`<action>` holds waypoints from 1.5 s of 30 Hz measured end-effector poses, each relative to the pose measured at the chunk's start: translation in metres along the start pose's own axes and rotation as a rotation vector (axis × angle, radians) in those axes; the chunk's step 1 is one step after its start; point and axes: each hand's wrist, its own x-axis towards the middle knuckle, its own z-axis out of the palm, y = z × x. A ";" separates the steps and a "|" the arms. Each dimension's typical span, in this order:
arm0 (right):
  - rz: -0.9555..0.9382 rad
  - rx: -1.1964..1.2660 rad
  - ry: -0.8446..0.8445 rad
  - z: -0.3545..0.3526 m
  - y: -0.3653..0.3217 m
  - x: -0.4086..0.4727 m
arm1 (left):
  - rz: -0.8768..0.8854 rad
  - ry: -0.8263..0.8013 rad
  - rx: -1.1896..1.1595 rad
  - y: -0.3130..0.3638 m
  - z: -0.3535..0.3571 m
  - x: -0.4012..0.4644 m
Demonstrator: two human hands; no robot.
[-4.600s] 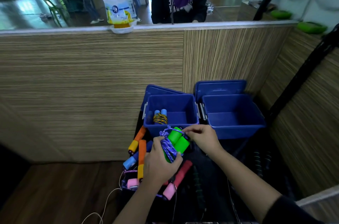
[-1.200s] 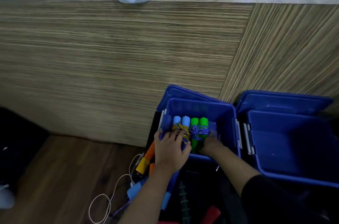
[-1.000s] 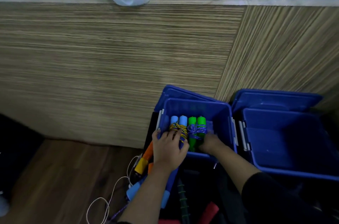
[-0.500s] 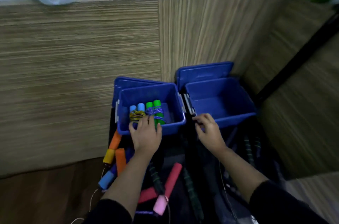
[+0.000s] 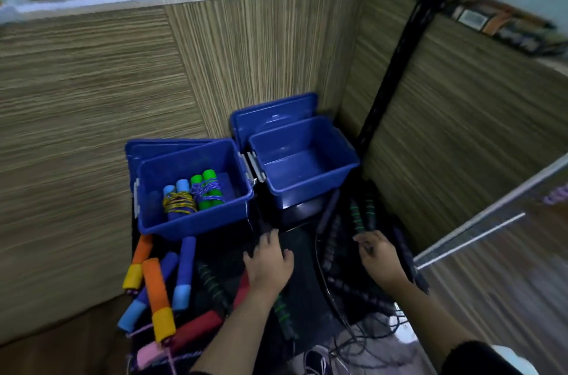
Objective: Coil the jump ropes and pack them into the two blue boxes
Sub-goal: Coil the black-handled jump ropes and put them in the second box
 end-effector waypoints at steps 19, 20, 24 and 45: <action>-0.008 0.156 -0.523 -0.005 0.049 -0.003 | 0.102 -0.165 -0.258 0.085 0.048 0.063; -0.006 0.142 -0.590 -0.008 0.050 -0.004 | 0.095 -0.149 -0.250 0.085 0.050 0.065; -0.025 0.033 -0.755 -0.012 0.058 -0.010 | 0.062 -0.084 -0.235 0.084 0.055 0.070; 0.142 -0.304 0.021 -0.026 0.075 -0.004 | -0.084 -0.076 -0.249 0.034 0.056 0.030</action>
